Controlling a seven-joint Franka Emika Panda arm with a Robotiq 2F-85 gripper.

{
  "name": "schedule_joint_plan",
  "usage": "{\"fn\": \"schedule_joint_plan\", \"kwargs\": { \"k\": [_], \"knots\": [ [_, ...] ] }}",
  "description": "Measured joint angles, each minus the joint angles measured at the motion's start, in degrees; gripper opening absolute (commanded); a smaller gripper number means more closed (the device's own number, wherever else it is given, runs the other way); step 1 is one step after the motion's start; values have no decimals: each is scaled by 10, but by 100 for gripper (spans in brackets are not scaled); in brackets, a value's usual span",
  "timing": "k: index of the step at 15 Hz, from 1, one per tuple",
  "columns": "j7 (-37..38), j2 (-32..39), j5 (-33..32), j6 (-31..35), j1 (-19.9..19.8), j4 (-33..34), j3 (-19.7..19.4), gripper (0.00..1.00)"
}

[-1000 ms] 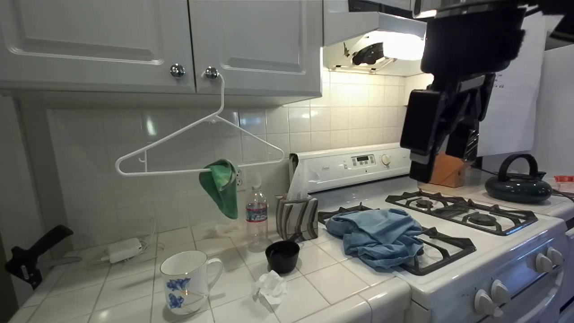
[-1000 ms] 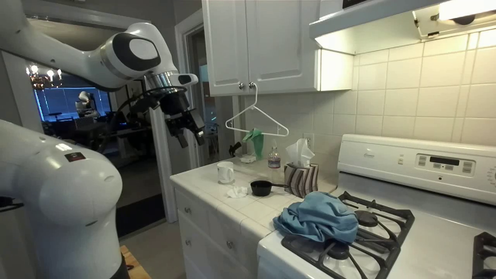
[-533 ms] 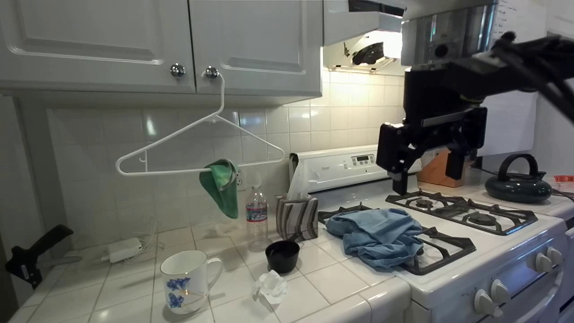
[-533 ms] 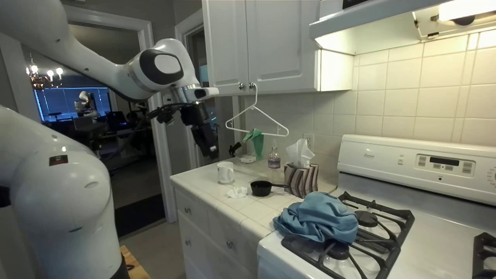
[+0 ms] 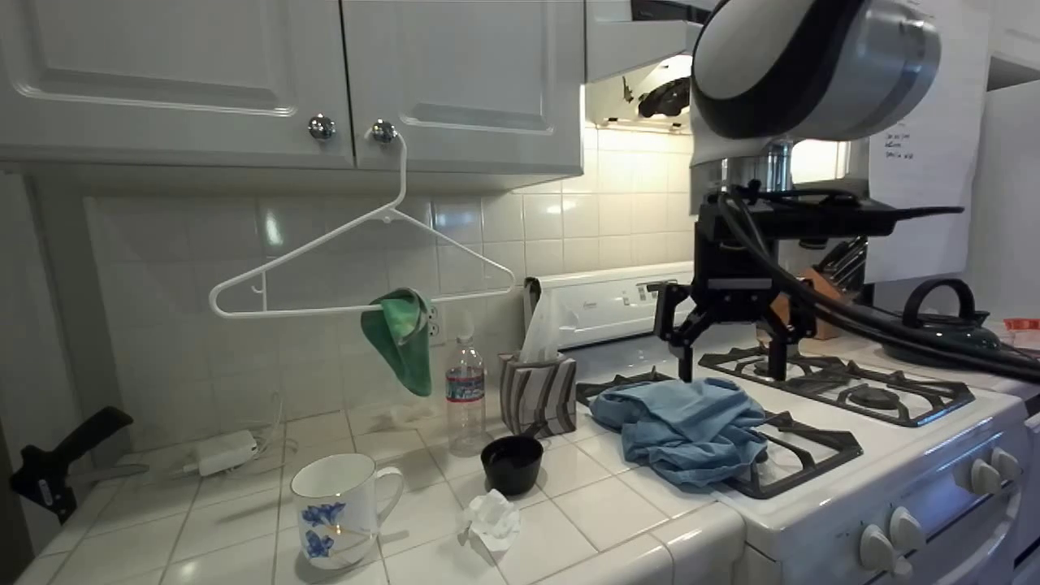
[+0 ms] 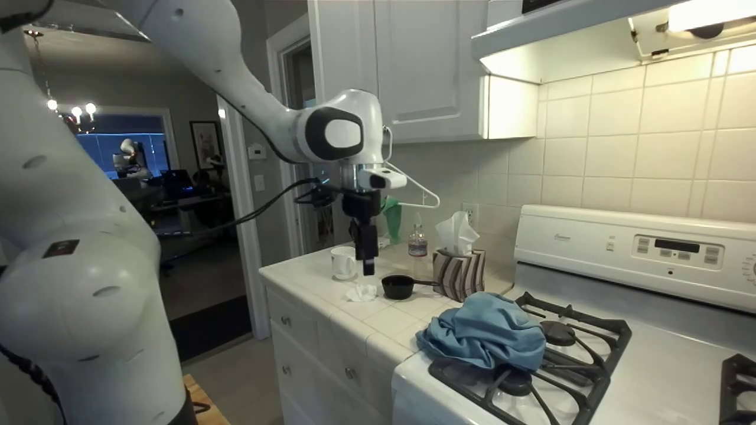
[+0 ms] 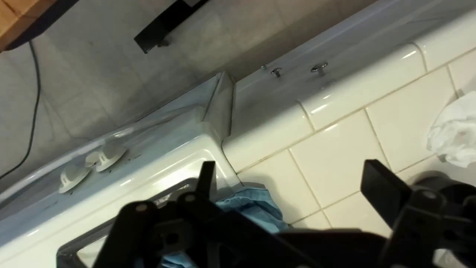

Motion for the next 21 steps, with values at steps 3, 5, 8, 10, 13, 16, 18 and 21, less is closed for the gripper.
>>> {"fn": "schedule_joint_plan", "kwargs": {
  "k": [3,5,8,10,13,16,18,21],
  "knots": [
    [-22,103,65,0,9,82,-32,100],
    [-41,165,118,-4,43,140,-72,100],
    [-68,220,178,-29,71,202,-98,100],
    [-68,228,181,-32,73,212,-98,100],
    [-68,228,181,-34,74,213,-99,100],
    [-68,228,181,-35,74,214,-99,100],
    [-68,228,181,-35,77,214,-103,100],
    [-71,234,175,-35,92,214,-122,100]
  ]
}}
